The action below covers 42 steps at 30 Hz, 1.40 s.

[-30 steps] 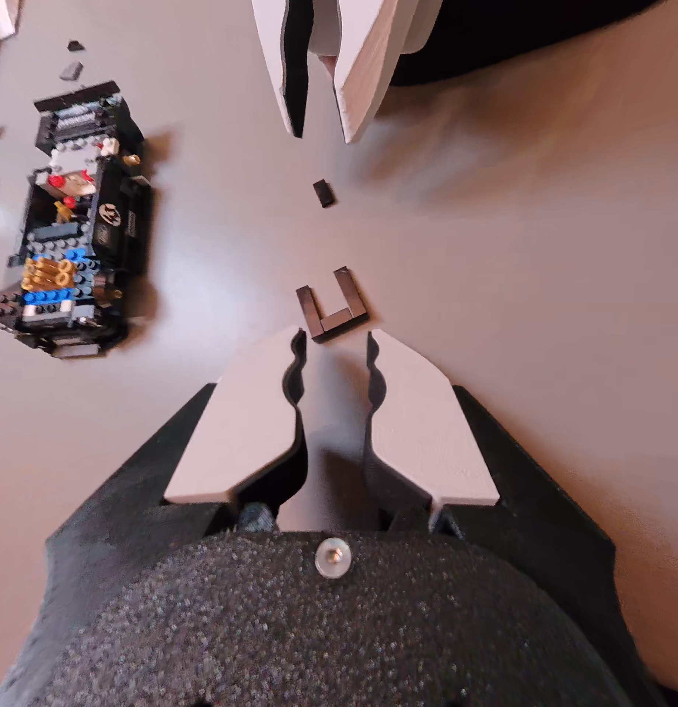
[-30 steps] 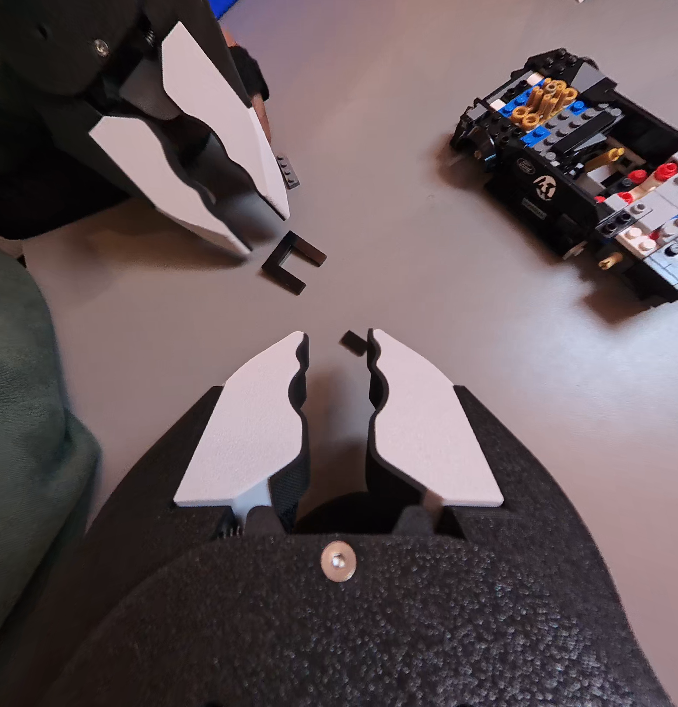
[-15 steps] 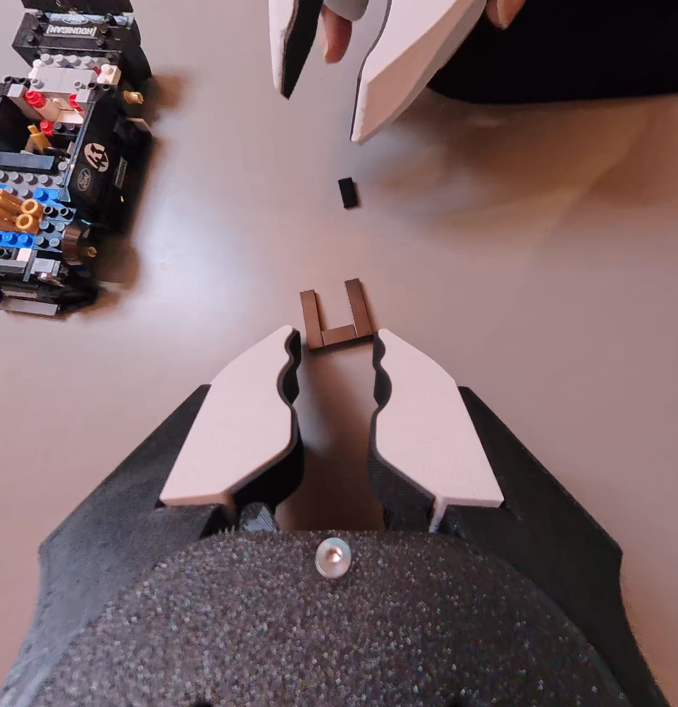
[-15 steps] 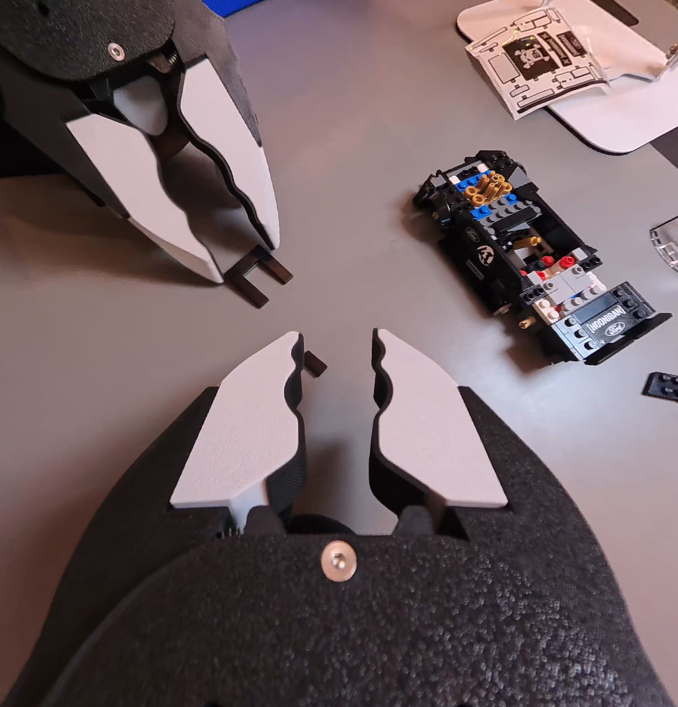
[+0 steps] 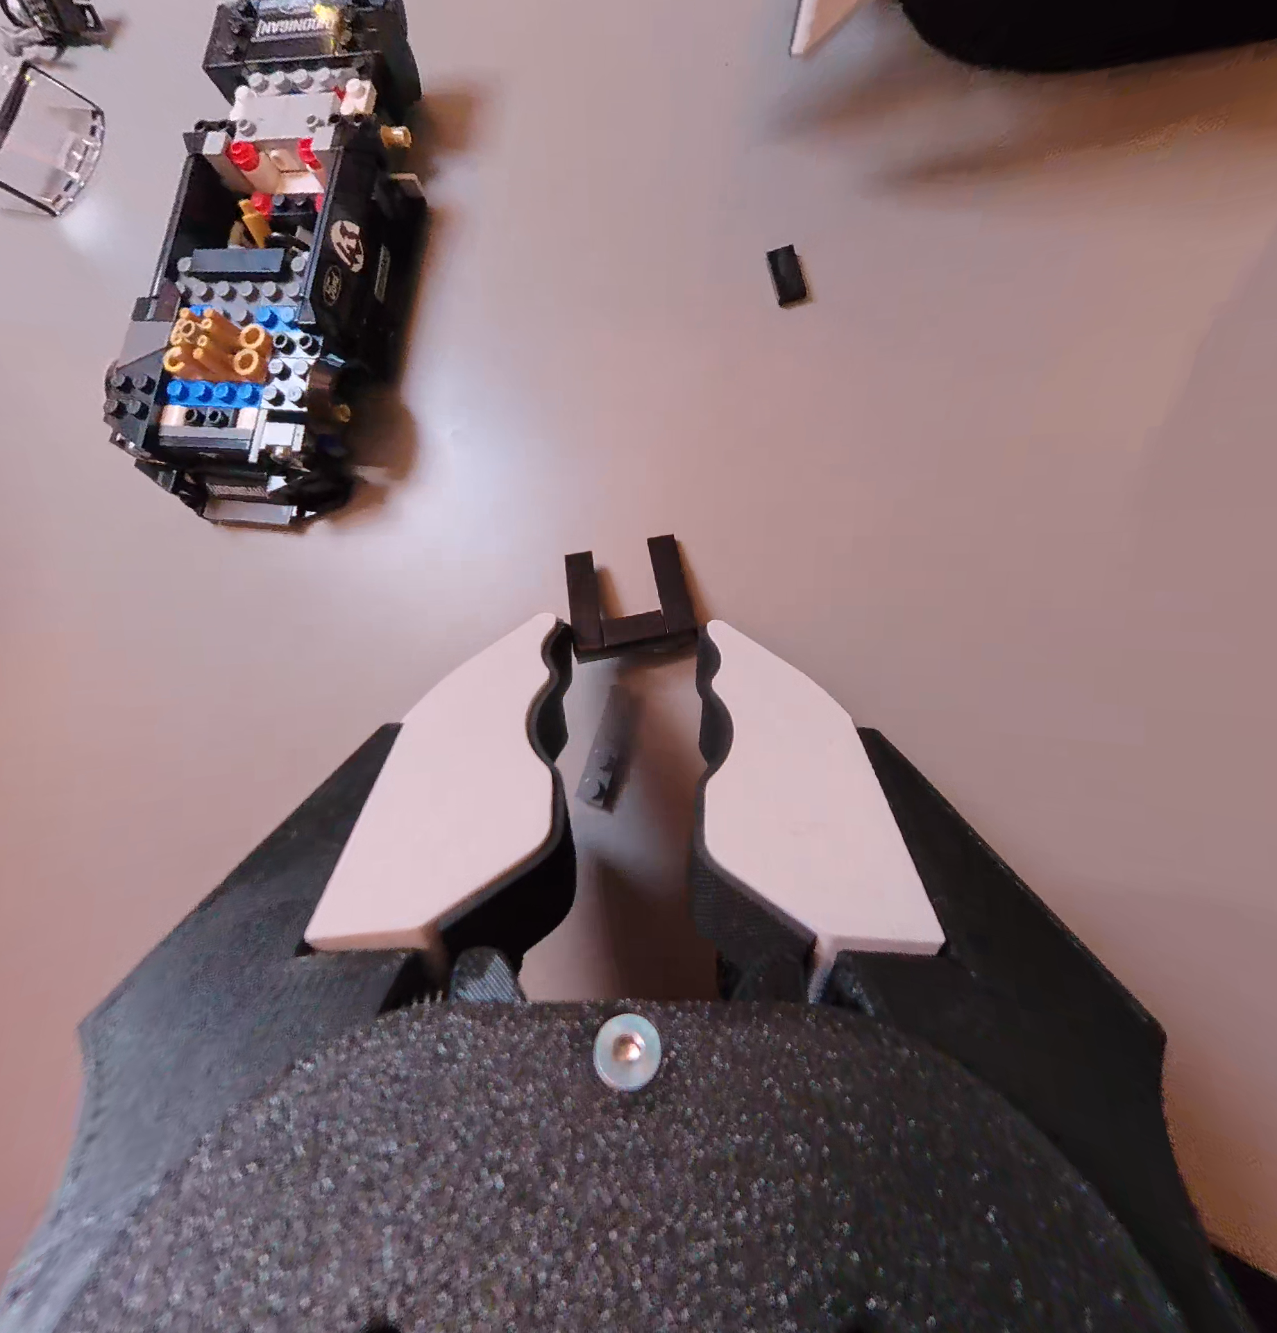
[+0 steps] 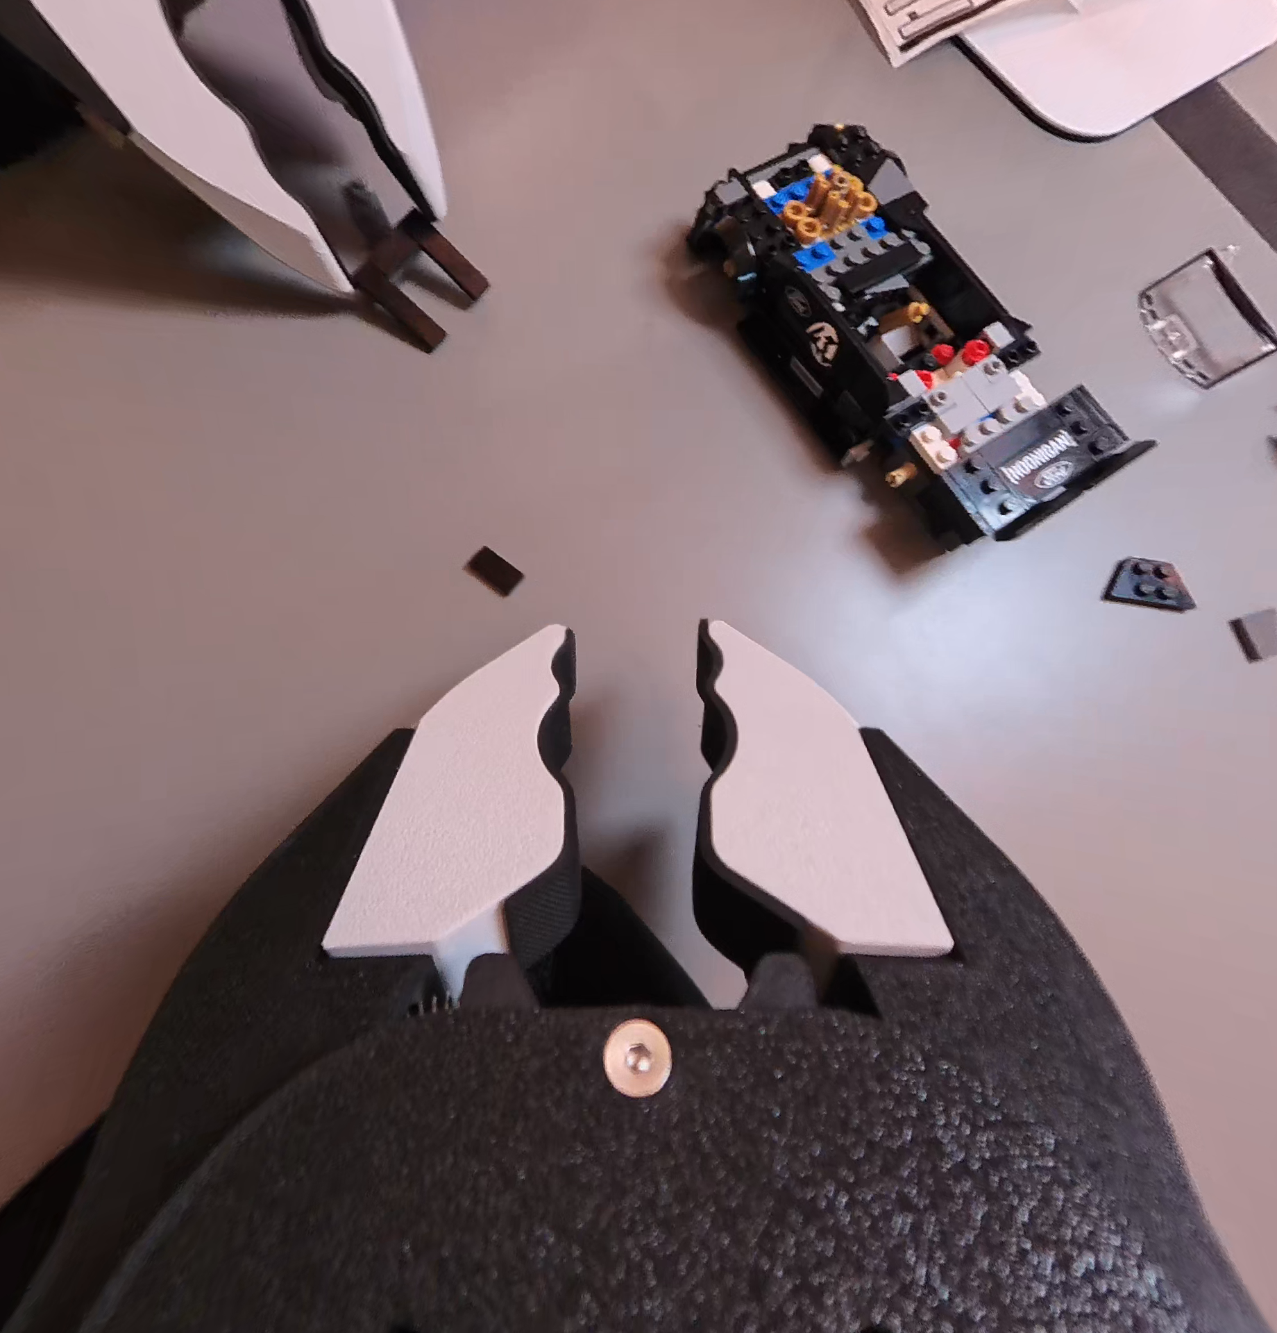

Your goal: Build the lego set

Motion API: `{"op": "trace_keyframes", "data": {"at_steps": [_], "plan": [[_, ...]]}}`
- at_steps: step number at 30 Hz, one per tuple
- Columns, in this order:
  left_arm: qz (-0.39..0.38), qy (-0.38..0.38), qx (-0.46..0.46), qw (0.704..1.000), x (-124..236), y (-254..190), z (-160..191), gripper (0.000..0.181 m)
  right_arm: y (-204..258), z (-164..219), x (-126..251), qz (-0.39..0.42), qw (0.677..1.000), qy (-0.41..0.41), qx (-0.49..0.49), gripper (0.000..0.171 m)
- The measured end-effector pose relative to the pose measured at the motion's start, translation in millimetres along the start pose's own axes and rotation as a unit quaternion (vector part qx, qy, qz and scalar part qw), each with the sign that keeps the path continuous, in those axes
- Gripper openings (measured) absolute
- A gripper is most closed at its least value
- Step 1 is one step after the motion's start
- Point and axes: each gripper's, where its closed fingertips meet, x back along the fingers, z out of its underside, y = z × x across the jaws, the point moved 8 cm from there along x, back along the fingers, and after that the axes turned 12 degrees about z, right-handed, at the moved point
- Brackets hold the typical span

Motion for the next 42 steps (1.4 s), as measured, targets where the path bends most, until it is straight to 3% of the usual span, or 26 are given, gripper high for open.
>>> {"op": "trace_keyframes", "data": {"at_steps": [5, 12, 20, 25, 29, 38, 42], "plan": [[0.026, -0.031, 0.002, 0.999, 6.0, -3.3, 1.2, 0.034, -6.6, -2.2, 5.7, -0.006, 1.0, -0.009, -0.016, 0.032], [0.008, 0.008, 0.04, 0.999, 22.5, 3.1, 17.5, 0.034, 16.9, -17.5, -3.4, -0.058, 0.998, -0.032, 0.013, 0.03], [0.021, 0.04, 0.055, 0.997, 16.0, 1.0, 23.4, 0.02, 60.6, -71.0, -59.0, -0.178, 0.968, -0.029, 0.176, 0.036], [0.01, 0.042, 0.07, 0.997, 18.7, -4.3, 26.3, 0.007, 69.6, -94.9, -96.1, -0.235, 0.946, 0.005, 0.221, 0.049], [0.017, 0.031, 0.074, 0.997, 21.2, -8.4, 30.1, 0.007, 69.5, -99.0, -107.3, -0.261, 0.937, 0.037, 0.227, 0.052], [0.037, 0.037, 0.063, 0.997, 24.1, -17.6, 32.2, 0.007, 79.1, -72.6, -73.9, -0.278, 0.939, 0.081, 0.188, 0.052], [0.045, 0.031, 0.06, 0.997, 23.8, -19.0, 32.6, 0.006, 79.2, -69.6, -59.3, -0.258, 0.951, 0.053, 0.16, 0.047]]}}
